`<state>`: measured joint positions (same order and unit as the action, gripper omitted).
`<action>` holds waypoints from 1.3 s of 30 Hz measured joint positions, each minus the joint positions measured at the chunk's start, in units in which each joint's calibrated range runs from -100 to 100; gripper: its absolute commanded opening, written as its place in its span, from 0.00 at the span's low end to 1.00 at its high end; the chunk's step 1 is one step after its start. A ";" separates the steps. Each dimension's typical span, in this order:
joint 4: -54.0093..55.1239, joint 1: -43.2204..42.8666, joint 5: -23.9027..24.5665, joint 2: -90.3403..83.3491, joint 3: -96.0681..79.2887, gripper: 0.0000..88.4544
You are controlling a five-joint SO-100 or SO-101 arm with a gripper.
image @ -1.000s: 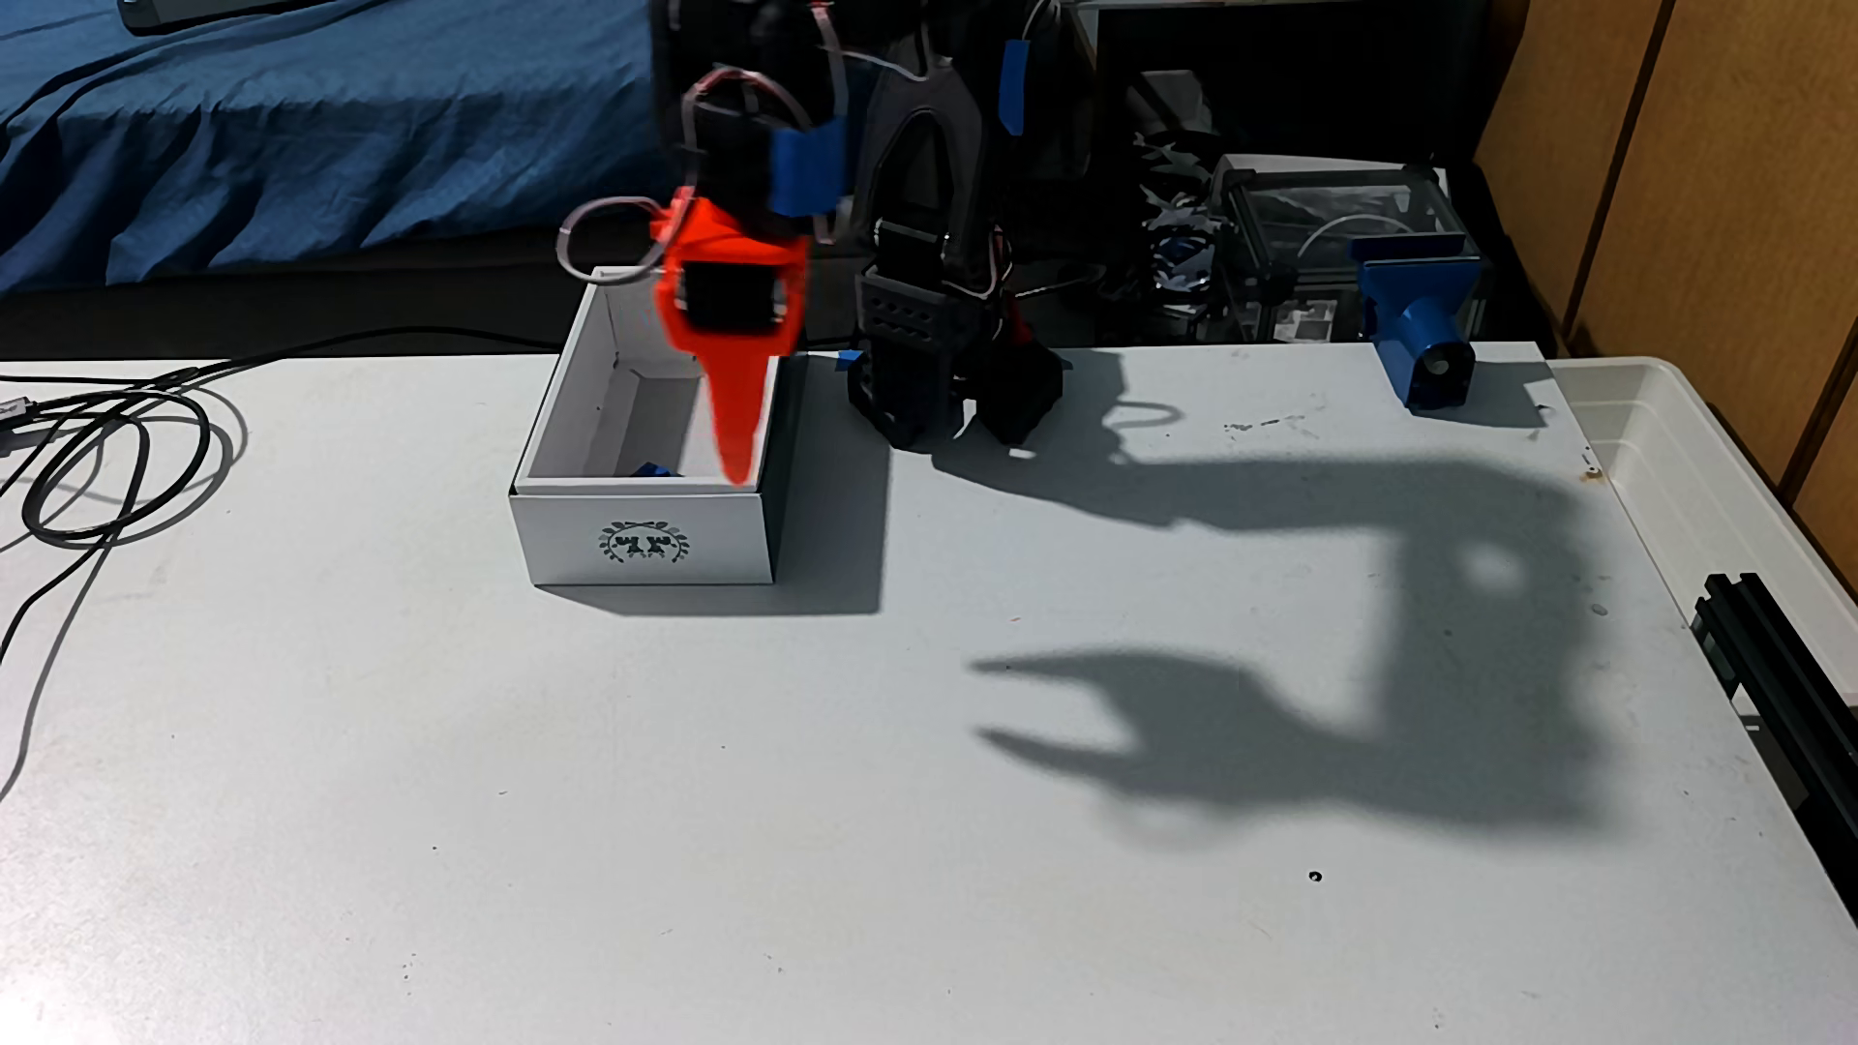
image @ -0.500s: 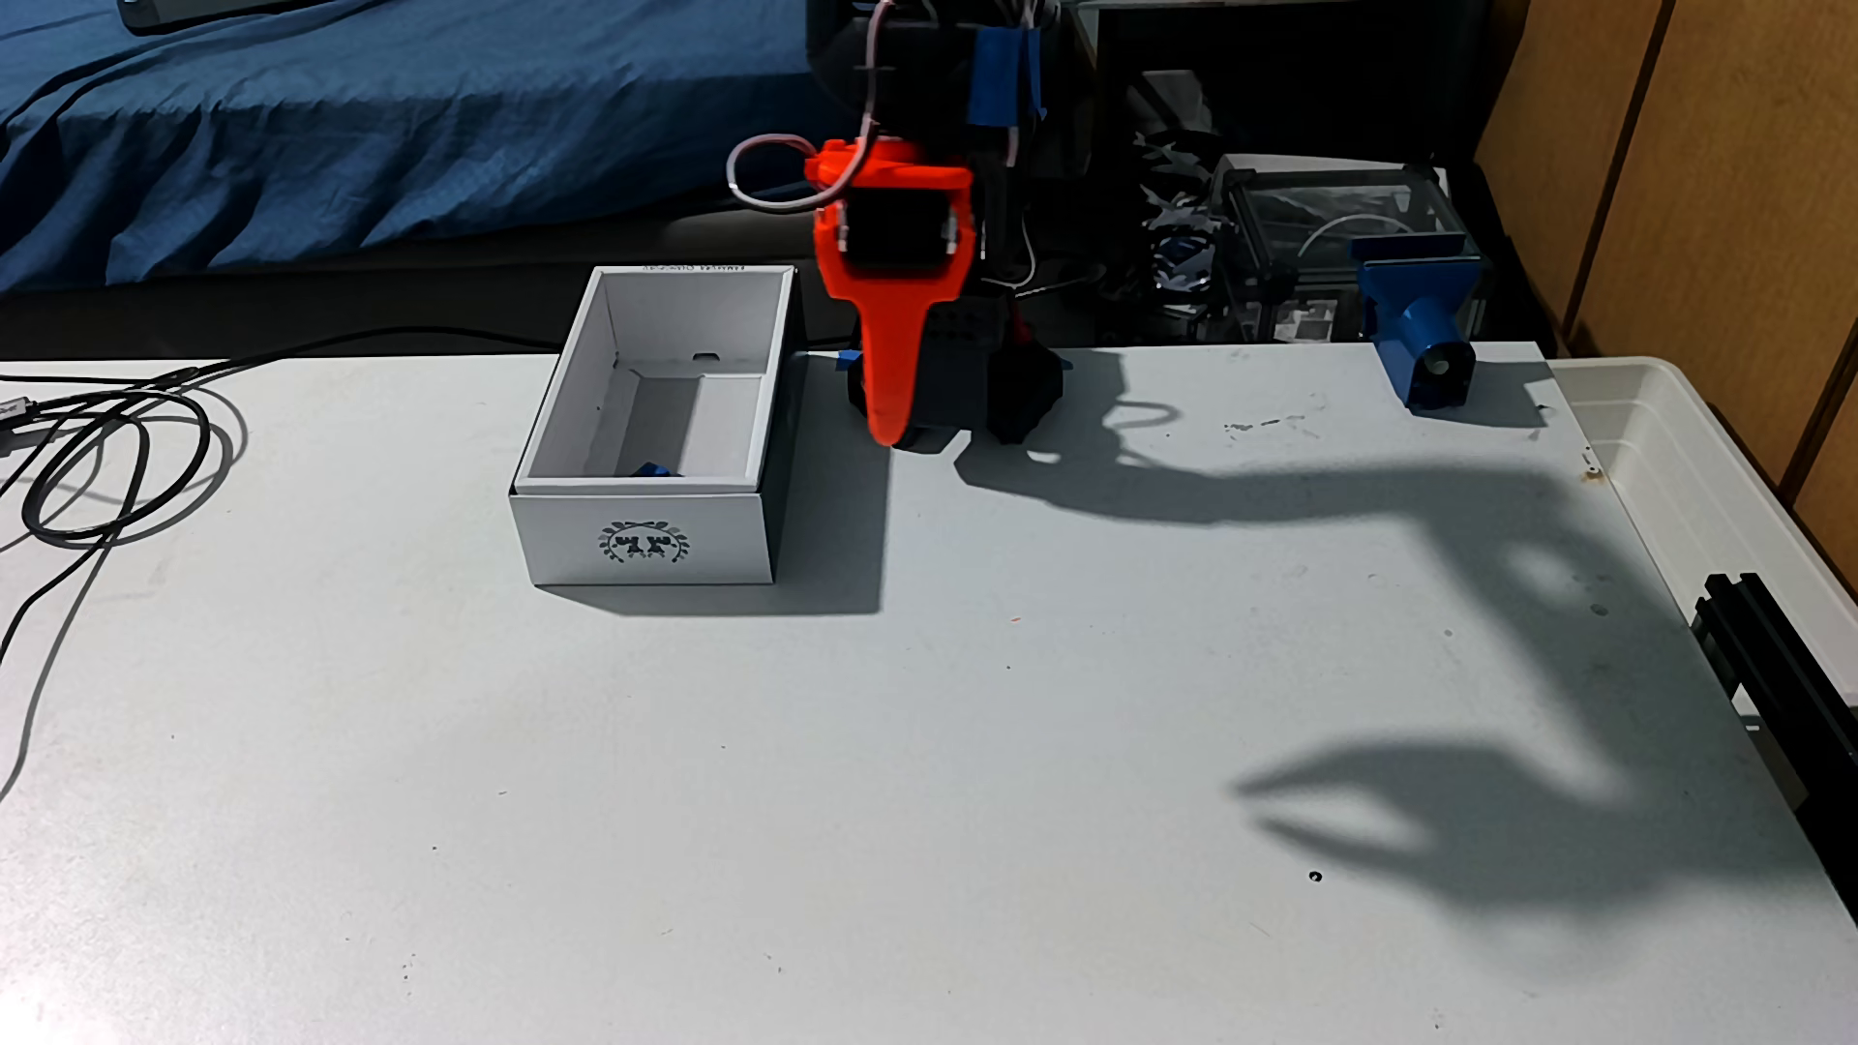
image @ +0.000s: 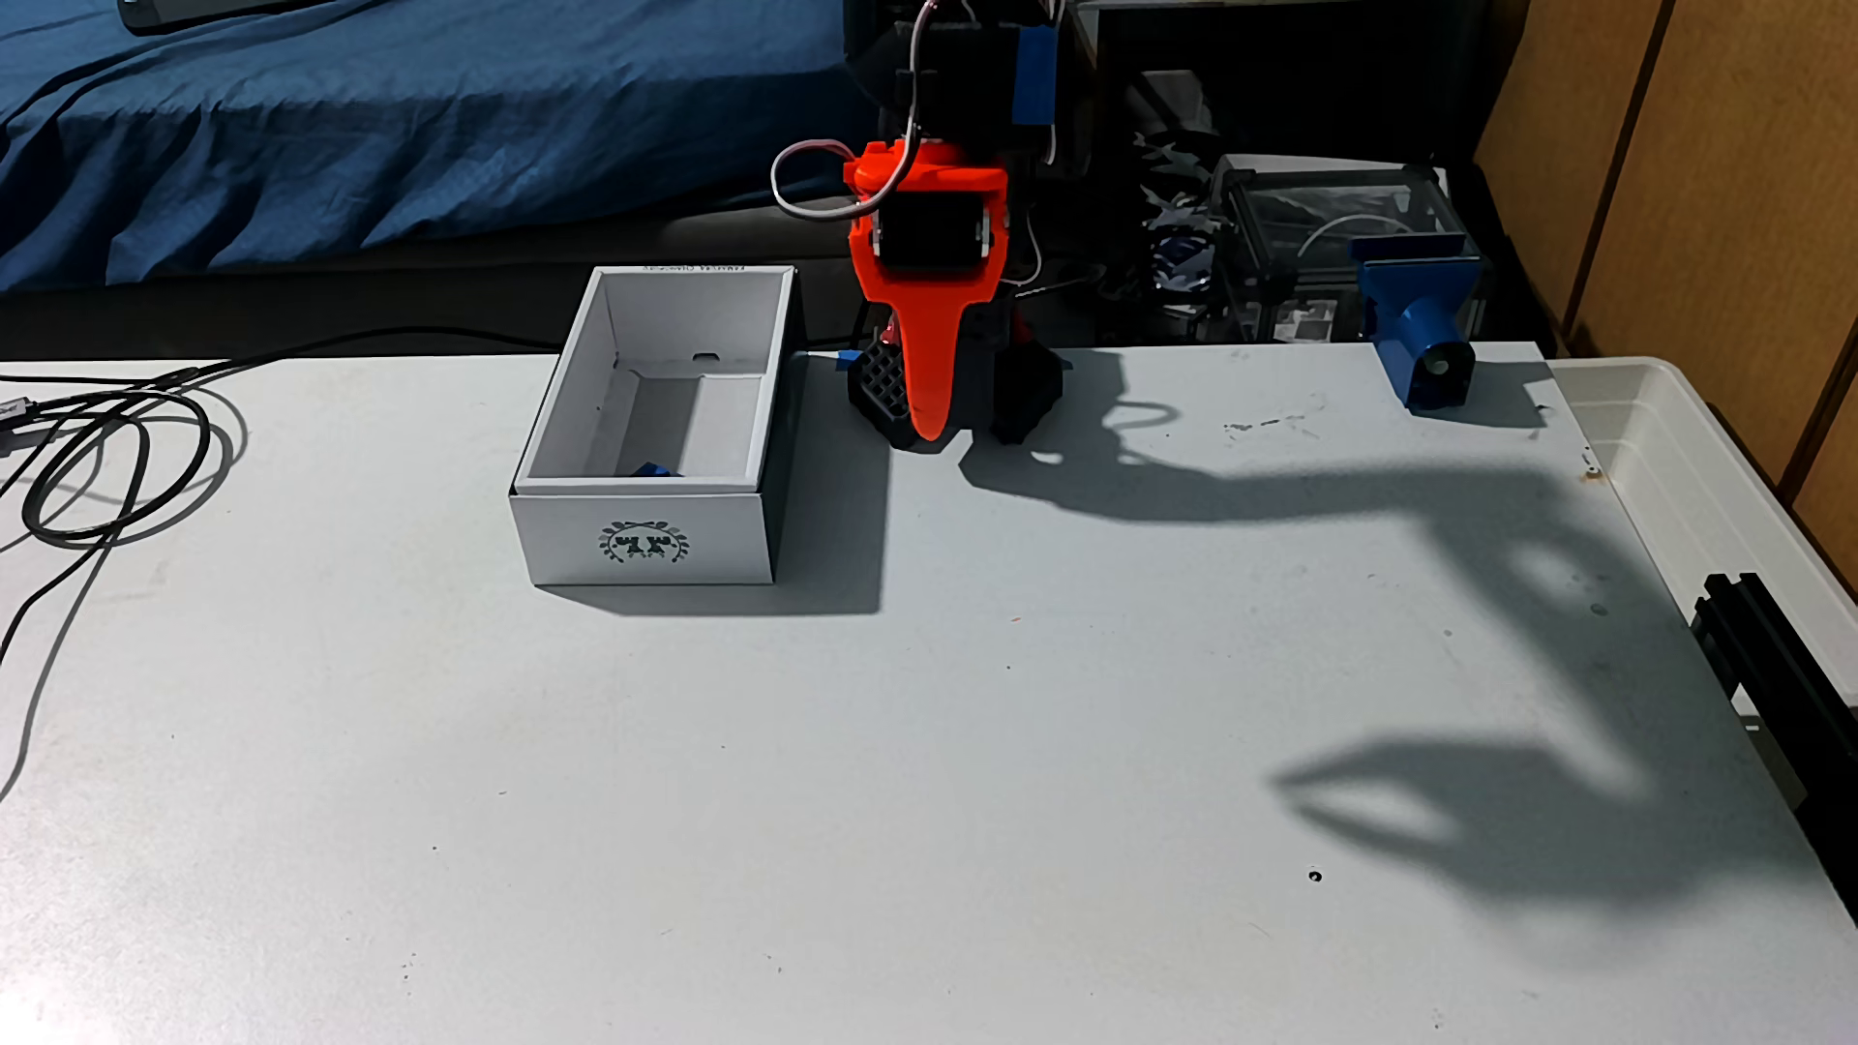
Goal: Grab the blue brick and place in box
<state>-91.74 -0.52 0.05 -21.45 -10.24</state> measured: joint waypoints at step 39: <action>39.00 2.44 2.79 -14.86 -46.31 0.01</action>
<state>-52.74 1.92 2.84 -36.32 -56.55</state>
